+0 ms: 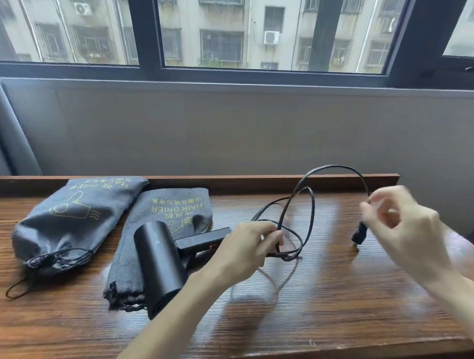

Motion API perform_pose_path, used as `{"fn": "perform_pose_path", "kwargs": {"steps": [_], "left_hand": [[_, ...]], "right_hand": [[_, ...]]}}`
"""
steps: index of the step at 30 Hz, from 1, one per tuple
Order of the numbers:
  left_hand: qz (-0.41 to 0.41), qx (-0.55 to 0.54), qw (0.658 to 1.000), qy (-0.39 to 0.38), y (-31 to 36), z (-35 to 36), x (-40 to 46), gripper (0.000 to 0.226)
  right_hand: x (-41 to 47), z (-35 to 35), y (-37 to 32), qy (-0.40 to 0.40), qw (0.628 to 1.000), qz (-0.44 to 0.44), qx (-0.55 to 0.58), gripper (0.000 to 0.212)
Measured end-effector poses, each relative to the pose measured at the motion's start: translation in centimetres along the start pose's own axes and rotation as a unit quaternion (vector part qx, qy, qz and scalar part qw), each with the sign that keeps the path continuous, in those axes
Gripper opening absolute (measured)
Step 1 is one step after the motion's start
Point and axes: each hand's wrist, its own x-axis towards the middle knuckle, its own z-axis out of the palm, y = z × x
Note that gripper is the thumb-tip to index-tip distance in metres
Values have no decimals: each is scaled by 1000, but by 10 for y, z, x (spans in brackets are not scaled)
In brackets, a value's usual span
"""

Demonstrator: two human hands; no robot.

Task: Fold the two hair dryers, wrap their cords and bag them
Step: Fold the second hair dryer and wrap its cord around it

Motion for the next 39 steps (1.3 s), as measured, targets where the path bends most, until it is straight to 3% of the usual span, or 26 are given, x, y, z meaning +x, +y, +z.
{"fn": "perform_pose_path", "kwargs": {"steps": [2, 6, 12, 18, 22, 26, 28, 34, 39], "left_hand": [[-1, -20, 1000, 4, 0, 2, 0, 30], [15, -12, 1000, 1, 1, 7, 1, 29], [26, -5, 1000, 6, 2, 5, 2, 29], [28, -20, 999, 26, -1, 5, -1, 32], [-15, -111, 992, 60, -7, 0, 2, 30], [-63, -221, 969, 86, -7, -3, 7, 24], [-62, -244, 964, 80, -8, -5, 8, 21], [-9, -162, 986, 47, -15, -14, 12, 24], [-6, -107, 983, 148, -22, -27, 16, 18]], "right_hand": [[-6, 13, -24, -84, 994, -15, 61, 21], [-3, 47, -55, -232, 942, 65, 234, 34], [14, 73, -57, -212, 928, 140, 274, 14], [18, 77, -62, -233, 904, 173, 314, 13], [-5, 74, -50, -223, 959, 71, 158, 12], [-32, 75, -48, -260, 961, -13, 90, 13], [-35, 82, -47, -221, 972, -47, 66, 16], [-41, 86, -39, -137, 985, -81, 64, 9], [-50, 76, -19, -127, 984, -116, 44, 13]]}}
